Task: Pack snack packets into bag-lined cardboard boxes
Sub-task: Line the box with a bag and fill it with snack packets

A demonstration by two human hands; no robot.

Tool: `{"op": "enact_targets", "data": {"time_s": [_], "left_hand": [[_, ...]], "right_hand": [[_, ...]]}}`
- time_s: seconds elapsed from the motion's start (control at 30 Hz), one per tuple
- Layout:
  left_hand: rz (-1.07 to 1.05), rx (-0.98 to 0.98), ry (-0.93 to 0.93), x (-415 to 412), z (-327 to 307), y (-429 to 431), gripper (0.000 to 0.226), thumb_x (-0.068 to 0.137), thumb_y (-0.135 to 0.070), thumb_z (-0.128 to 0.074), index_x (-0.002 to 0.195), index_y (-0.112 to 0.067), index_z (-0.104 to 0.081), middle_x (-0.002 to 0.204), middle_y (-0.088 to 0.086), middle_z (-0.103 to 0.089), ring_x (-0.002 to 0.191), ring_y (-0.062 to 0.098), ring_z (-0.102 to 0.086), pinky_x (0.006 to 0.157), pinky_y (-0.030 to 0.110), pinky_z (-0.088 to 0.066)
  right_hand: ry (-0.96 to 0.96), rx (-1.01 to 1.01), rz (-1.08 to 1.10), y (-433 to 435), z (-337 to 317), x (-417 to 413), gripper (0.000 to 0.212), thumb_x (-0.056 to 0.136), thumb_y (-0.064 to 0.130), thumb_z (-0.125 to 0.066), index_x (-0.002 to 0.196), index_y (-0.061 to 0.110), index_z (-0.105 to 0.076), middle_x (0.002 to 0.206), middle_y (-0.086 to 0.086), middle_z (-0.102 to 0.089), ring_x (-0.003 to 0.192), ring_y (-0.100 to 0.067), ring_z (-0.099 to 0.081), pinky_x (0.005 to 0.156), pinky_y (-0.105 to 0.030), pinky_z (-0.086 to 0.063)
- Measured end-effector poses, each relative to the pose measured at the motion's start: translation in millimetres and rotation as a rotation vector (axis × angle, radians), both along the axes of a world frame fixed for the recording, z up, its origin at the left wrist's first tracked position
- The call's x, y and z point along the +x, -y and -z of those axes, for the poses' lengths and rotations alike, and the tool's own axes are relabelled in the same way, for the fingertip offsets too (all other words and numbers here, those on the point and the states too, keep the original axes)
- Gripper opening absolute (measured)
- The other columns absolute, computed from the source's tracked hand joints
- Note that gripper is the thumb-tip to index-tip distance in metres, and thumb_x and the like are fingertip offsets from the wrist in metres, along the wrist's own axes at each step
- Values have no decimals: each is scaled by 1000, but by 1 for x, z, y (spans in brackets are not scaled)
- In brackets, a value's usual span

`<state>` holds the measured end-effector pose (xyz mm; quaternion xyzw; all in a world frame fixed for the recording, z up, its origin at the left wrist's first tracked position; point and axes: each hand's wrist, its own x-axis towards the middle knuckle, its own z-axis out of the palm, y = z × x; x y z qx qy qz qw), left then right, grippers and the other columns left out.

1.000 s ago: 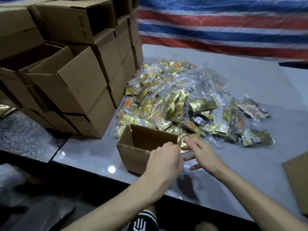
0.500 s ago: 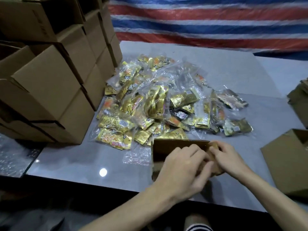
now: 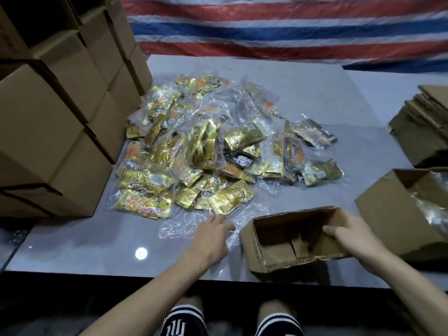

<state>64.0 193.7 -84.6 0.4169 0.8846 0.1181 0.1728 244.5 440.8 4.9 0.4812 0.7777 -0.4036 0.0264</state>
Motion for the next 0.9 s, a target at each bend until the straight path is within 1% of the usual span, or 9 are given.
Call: {"op": "enact_targets", "data": {"time_s": [0.1, 0.23, 0.37, 0.43, 0.5, 0.57, 0.7, 0.8, 0.9], "left_hand": [[86, -25, 0, 9, 16, -12, 33, 94, -33, -56, 125, -27, -61, 138, -3, -50, 129, 22, -42, 103, 38, -38], [22, -23, -27, 14, 30, -24, 46, 91, -52, -59, 128, -24, -56, 135, -6, -48, 124, 22, -43, 98, 39, -36], [-34, 28, -80, 9, 28, -31, 14, 95, -25, -56, 103, -20, -66, 112, -2, -59, 110, 23, -52, 89, 36, -34], [-94, 50, -85, 4, 23, -33, 15, 97, -15, -46, 90, -16, -59, 102, 3, -59, 97, 27, -55, 79, 38, -37], [-192, 136, -12, -3, 15, -31, 12, 100, -18, -40, 89, -15, -44, 92, 5, -56, 81, 27, -54, 67, 38, -40], [-283, 256, 96, -12, 4, -29, 15, 104, -22, -35, 92, -14, -37, 78, 4, -53, 66, 23, -49, 55, 36, -33], [-475, 446, 247, -33, -22, -34, 14, 107, -20, -37, 98, -10, -42, 80, 1, -52, 69, 19, -49, 59, 36, -37], [-620, 509, 408, -46, -28, -36, 17, 104, -16, -38, 88, -13, -42, 81, 6, -51, 75, 25, -47, 63, 37, -36], [-636, 524, 597, -49, -39, -31, 36, 102, -36, -51, 73, -17, -42, 68, 3, -41, 61, 18, -37, 52, 31, -27]], "right_hand": [[36, -34, 16, 1, -8, 0, 18, 94, 5, -56, 91, 21, -64, 87, -15, -71, 71, -35, -71, 51, -44, -59], [94, -64, -27, -2, -21, 1, 26, 90, 0, -47, 95, 19, -64, 87, -16, -70, 66, -33, -72, 48, -43, -59], [125, -60, -24, -4, -25, 5, 29, 88, -4, -44, 100, 13, -62, 88, -20, -69, 68, -35, -71, 48, -44, -59], [130, -46, -14, -5, -22, 5, 30, 85, -5, -43, 105, 9, -61, 93, -21, -66, 72, -36, -69, 47, -44, -59], [135, -31, -19, -4, -19, 6, 31, 84, -4, -44, 107, 9, -61, 95, -21, -65, 74, -37, -68, 45, -43, -58], [132, -10, -27, -2, -17, 6, 32, 83, -3, -44, 104, 13, -62, 91, -19, -66, 73, -37, -68, 45, -44, -58], [132, 11, -43, 0, -17, 5, 31, 83, -1, -46, 103, 19, -59, 89, -13, -65, 75, -34, -67, 45, -42, -58], [122, 8, -47, 1, -16, 2, 35, 81, -2, -43, 105, 19, -59, 88, -14, -65, 70, -34, -67, 43, -41, -57], [114, -1, -51, 4, -13, -4, 44, 78, -2, -42, 112, 21, -58, 90, -9, -64, 73, -32, -67, 41, -36, -55]]}}
